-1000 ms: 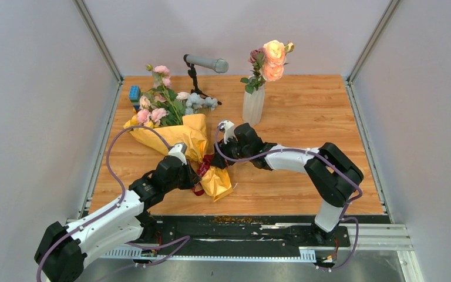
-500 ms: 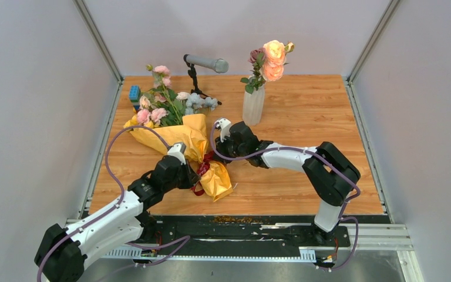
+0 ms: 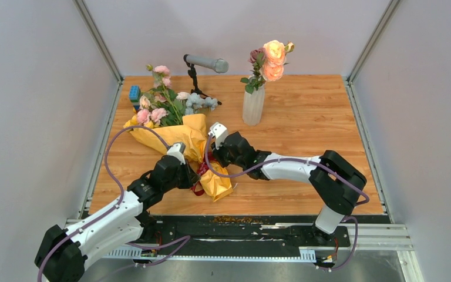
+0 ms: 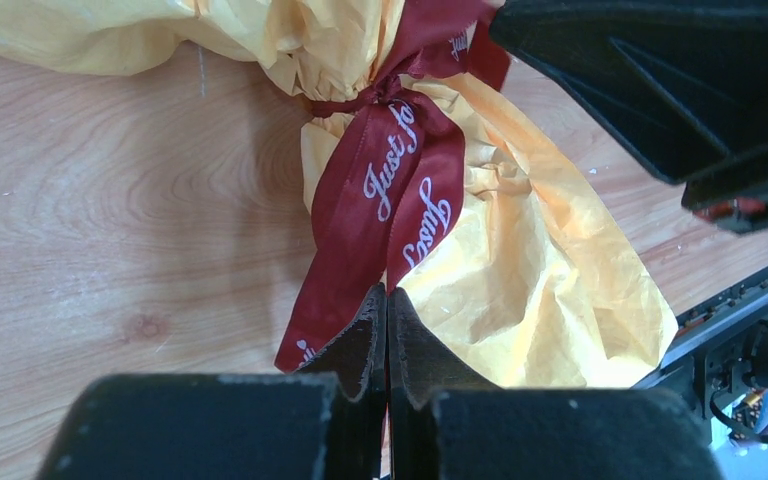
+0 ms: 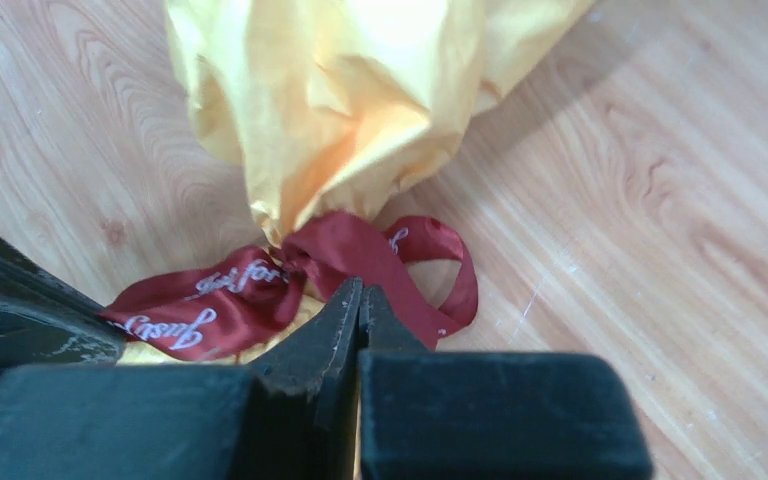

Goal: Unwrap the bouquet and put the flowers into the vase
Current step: Untie the ribbon from the wrapping paper.

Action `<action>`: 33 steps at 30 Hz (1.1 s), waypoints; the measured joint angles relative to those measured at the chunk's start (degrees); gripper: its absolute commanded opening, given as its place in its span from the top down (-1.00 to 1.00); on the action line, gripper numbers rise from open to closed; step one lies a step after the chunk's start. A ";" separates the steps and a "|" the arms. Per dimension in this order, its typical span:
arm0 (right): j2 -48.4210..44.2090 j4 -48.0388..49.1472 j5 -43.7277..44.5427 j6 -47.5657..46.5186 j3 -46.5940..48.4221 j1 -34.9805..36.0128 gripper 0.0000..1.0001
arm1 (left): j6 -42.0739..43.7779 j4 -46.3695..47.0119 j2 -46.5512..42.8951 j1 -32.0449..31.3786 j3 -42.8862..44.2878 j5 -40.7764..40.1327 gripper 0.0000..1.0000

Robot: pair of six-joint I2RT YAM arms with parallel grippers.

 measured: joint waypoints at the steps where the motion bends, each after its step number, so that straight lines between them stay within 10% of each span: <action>1: -0.31 0.63 1.70 -1.01 -0.15 0.96 1.00 | 0.00 0.00 0.00 0.09 0.00 0.07 1.00; 12: -0.44 9.11 21.03 -10.16 -3.74 7.87 0.92 | -0.02 0.00 -1.62 0.79 -0.04 0.17 1.00; 18: -4.50 9.09 19.91 -8.85 -7.41 7.82 0.31 | 0.00 -0.48 -2.89 1.11 -0.11 0.17 1.00; 33: -3.48 6.84 18.29 -9.62 -6.36 8.66 0.25 | -0.04 -0.79 -3.65 1.40 -0.66 1.49 1.00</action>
